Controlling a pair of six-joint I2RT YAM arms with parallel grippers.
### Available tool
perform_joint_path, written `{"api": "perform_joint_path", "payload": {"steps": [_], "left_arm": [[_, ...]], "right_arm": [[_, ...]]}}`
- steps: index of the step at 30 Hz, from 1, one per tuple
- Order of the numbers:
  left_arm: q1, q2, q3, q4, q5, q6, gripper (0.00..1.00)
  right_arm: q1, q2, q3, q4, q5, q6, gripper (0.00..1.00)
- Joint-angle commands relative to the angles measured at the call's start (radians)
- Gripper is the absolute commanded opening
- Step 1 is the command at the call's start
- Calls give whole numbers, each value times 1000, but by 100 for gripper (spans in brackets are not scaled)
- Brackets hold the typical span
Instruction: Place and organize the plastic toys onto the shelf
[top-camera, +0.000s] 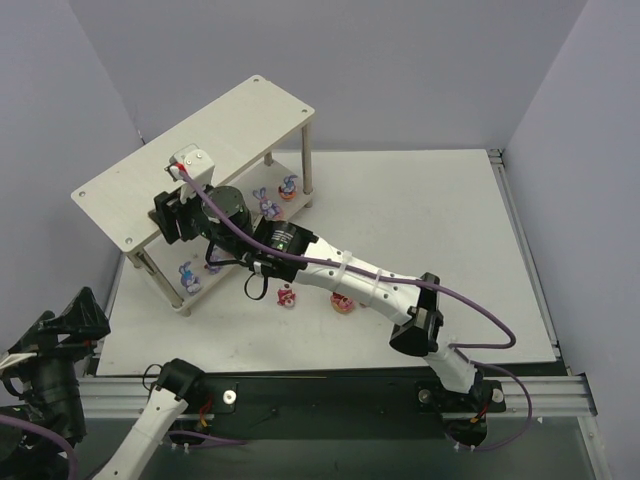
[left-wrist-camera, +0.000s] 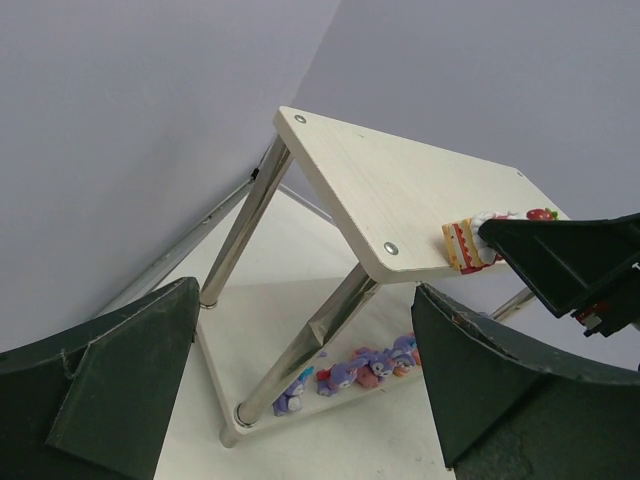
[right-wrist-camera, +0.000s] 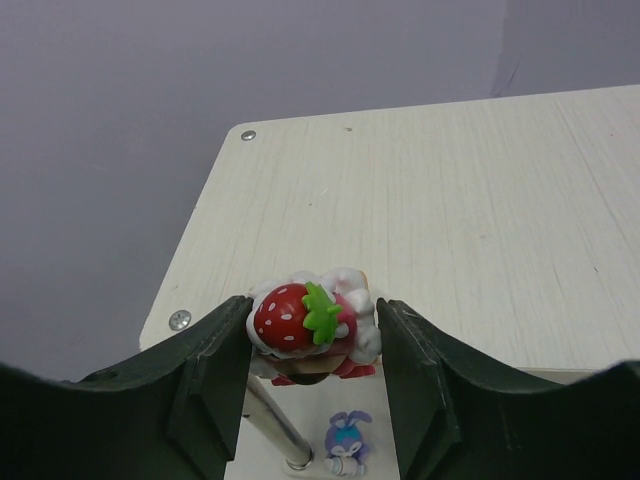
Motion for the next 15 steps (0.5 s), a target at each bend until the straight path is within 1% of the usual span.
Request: {"api": "perform_joint_path", "payload": {"steps": [1, 4, 8, 15], "left_arm": [[-10, -9, 18, -24, -24, 24, 97], [-15, -15, 12, -22, -29, 22, 97], [-22, -15, 4, -24, -29, 16, 97], [-29, -24, -11, -24, -32, 10, 97]], "right_arm": [[-4, 29, 60, 115, 44, -22, 0], [-5, 50, 55, 142, 60, -41, 2], [-13, 73, 61, 173, 76, -51, 9], [-31, 84, 60, 158, 61, -12, 17]]}}
